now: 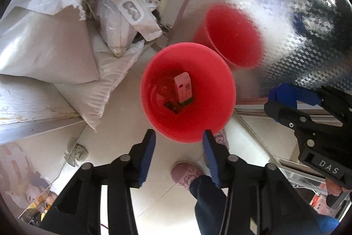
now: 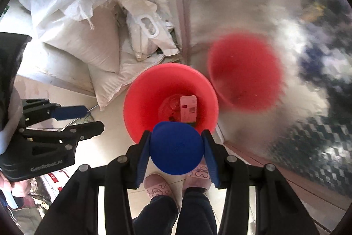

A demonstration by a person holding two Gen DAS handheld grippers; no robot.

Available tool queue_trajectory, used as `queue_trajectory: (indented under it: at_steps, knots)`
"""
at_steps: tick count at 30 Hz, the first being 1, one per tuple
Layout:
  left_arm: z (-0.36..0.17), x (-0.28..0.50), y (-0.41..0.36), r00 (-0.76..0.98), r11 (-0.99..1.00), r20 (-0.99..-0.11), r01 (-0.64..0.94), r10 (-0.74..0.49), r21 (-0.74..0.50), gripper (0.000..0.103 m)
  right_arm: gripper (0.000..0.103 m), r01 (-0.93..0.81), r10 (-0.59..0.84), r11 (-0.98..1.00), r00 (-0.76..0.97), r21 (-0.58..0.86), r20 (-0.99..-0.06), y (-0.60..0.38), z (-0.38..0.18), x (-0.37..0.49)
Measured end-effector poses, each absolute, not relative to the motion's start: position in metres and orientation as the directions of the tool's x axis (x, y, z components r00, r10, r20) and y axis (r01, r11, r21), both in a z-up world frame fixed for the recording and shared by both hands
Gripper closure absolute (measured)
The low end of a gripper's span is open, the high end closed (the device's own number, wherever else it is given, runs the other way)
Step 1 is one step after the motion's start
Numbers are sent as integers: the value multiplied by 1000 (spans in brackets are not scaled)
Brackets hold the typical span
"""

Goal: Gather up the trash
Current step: 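Open the left tool to drop the sauce packet into the red bin, then open the right tool to drop the blue lid into the red bin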

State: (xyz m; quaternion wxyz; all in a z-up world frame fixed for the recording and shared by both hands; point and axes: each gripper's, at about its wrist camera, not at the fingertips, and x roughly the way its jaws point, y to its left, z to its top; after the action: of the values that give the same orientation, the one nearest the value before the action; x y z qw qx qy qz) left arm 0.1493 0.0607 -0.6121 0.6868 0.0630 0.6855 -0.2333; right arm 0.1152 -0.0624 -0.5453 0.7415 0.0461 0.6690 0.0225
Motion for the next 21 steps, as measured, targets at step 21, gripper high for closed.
queue_trajectory:
  at_steps: [21]
  knots:
    - [-610, 139, 90, 22, 927, -988, 349, -150, -133, 24, 43, -102, 70, 993, 41, 66, -997, -29, -560, 122]
